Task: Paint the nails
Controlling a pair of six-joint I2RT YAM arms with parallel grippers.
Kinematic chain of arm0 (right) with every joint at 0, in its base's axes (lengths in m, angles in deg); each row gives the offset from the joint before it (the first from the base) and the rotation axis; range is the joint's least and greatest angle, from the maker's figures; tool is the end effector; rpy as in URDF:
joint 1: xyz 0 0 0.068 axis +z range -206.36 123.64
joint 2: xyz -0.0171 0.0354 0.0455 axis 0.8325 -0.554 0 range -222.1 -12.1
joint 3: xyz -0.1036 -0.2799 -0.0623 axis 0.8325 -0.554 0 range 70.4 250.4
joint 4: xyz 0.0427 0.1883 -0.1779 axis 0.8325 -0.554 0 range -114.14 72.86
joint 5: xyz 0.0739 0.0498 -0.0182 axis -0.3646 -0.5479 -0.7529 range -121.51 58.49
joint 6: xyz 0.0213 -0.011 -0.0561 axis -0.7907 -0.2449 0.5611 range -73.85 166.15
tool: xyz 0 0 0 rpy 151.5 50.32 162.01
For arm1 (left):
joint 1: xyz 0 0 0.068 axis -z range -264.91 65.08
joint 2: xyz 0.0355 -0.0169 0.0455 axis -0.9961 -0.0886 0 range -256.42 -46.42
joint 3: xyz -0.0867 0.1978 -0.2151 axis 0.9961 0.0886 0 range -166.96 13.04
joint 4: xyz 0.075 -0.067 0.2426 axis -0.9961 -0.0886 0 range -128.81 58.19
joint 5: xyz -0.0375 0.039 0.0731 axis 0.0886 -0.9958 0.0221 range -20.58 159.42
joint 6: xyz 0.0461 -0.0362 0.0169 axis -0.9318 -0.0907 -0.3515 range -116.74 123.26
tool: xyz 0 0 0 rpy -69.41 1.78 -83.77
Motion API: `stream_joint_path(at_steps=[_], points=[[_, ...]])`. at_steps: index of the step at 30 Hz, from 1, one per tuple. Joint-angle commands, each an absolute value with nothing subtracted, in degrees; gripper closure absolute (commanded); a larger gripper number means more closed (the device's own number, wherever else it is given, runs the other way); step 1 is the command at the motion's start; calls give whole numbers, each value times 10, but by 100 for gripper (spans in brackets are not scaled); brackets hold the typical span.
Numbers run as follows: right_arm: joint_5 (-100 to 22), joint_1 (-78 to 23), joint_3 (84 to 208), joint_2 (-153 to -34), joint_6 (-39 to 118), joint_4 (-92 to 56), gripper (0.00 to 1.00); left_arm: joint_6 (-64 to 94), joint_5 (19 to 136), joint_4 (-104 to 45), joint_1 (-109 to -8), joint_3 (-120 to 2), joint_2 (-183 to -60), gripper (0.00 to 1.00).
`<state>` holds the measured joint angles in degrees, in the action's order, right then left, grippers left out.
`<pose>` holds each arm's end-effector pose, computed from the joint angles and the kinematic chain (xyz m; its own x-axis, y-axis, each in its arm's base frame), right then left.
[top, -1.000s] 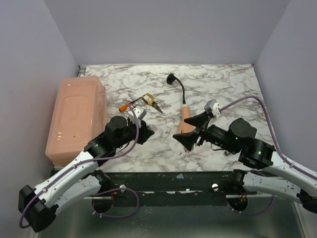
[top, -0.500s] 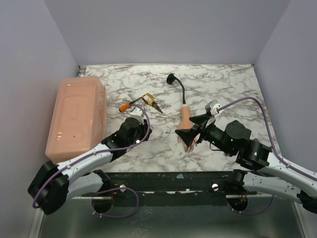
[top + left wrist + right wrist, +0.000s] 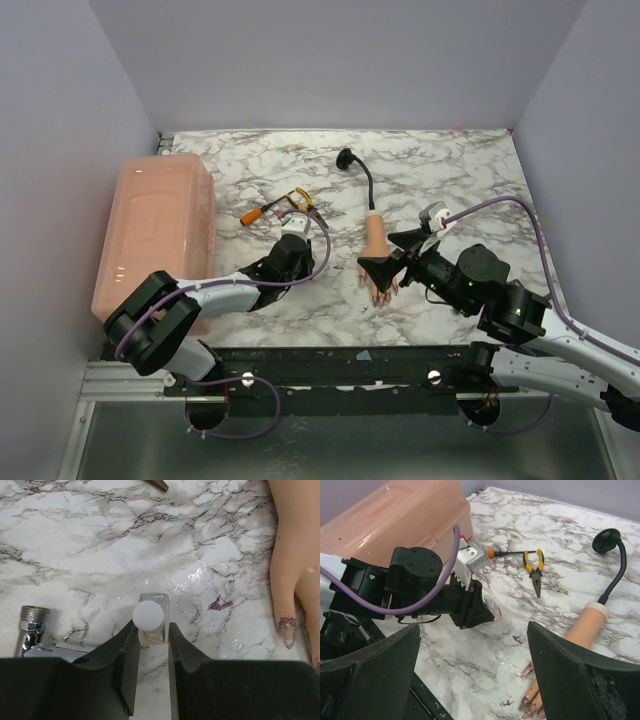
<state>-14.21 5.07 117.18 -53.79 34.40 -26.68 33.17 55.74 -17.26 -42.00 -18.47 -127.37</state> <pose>0.0863 0.1298 0.3836 -0.1782 0.0793 -0.9808 -0.6746 0.7158 0.1804 0.2095 -0.1802 0.1911 -0.6222 -0.0831 -0.7784 0.2415 0.9255 -0.2918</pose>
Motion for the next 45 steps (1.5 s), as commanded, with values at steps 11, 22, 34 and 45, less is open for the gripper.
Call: stream_joint_path(at_steps=[11, 22, 34, 45], points=[[-128, 53, 1167, -542, 359, -267, 11, 346, 466, -68, -391, -185, -1353, 86], [-126, 53, 1172, -532, 356, -278, 11, 346, 444, -47, -375, -173, -1362, 55], [-123, 53, 1184, -524, 347, -300, 11, 330, 435, -46, -365, -148, -1290, 13], [-110, 53, 1220, -531, 329, -328, 11, 305, 429, -140, -364, -147, -1132, 1]])
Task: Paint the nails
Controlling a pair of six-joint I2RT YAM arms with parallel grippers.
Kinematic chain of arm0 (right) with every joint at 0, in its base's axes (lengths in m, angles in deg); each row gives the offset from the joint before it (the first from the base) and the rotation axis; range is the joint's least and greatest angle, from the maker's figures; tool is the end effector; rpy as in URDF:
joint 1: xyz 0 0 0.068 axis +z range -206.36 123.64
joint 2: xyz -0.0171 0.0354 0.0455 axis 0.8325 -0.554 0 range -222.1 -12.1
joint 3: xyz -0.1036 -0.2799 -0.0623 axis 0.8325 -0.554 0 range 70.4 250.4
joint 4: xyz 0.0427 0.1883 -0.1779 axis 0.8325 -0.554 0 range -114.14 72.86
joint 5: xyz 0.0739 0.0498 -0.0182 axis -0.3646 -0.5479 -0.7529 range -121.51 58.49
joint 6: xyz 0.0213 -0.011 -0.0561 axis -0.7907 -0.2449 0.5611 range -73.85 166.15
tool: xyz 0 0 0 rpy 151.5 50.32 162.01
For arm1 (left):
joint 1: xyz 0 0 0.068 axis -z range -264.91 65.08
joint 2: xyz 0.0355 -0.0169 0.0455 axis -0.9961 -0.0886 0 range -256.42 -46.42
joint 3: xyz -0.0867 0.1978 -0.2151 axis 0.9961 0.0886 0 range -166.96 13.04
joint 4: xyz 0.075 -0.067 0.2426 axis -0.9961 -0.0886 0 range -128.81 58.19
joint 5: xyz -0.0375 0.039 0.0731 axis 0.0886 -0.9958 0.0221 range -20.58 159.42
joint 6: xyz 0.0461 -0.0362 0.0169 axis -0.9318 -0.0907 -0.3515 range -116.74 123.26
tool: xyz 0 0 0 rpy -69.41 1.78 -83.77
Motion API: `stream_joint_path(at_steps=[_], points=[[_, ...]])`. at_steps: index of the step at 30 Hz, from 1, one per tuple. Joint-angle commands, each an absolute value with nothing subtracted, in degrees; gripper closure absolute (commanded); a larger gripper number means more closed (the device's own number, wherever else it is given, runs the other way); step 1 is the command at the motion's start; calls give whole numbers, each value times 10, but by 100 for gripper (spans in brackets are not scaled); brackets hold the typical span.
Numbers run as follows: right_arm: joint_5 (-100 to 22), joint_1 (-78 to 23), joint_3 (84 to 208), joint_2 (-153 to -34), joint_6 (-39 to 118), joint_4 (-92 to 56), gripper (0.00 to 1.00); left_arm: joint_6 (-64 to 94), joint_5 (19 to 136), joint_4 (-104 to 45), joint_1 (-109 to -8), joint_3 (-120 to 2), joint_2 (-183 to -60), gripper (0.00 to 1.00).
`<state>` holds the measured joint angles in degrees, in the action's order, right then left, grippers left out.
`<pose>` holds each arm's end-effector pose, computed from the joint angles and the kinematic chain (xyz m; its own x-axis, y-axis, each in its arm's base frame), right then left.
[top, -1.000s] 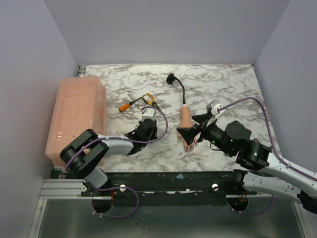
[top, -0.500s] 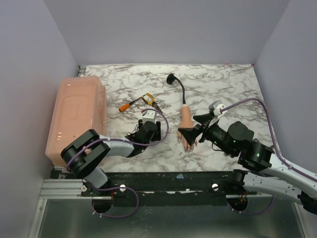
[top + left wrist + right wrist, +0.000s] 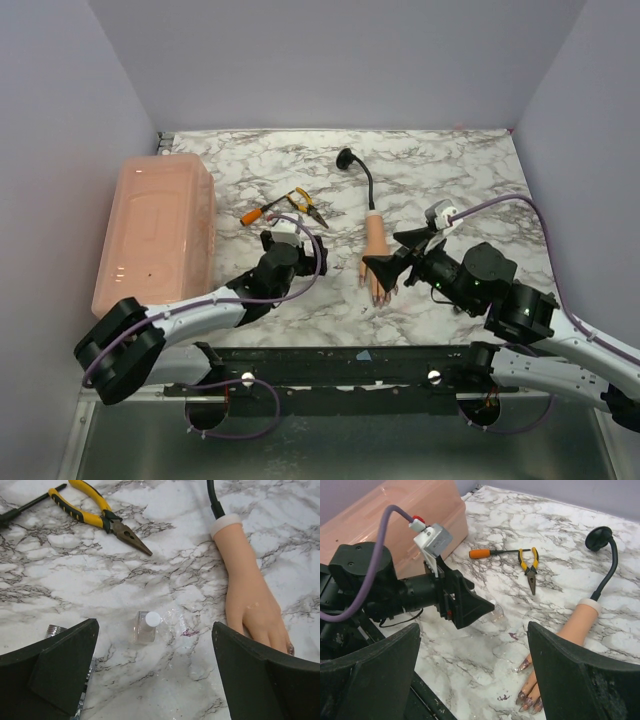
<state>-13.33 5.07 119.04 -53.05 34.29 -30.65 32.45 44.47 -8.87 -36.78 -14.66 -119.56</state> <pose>0.0835 0.1234 0.3887 -0.1884 0.0622 -0.9801 -0.6614 0.7297 0.1734 0.1851 -0.1779 0.2203 -0.4255 -0.1879 -0.8853 0.2379 0.9206 -0.3097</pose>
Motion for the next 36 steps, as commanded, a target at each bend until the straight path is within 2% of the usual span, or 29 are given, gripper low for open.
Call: stream_joint_path(at_steps=[1, 8, 10, 15, 21, 27, 36], points=[[-109, 53, 1222, -532, 325, -328, 11, 304, 429, -160, -364, -152, -1117, 1], [-85, 53, 1243, -534, 246, -322, 10, 289, 433, -346, -365, -225, -1007, 2], [-56, 53, 1244, -533, 214, -321, 1, 285, 438, -376, -367, -232, -964, 2], [1, 53, 1263, -540, 149, -356, 0, 281, 468, -489, -377, -290, -899, 2], [10, 53, 1270, -540, 114, -382, 0, 254, 495, -586, -380, -337, -835, 1], [13, 53, 1244, -515, 110, -366, 0, 235, 516, -640, -381, -335, -778, 2], [35, 53, 1247, -530, 125, -380, 0, 213, 531, -635, -381, -276, -718, 2]])
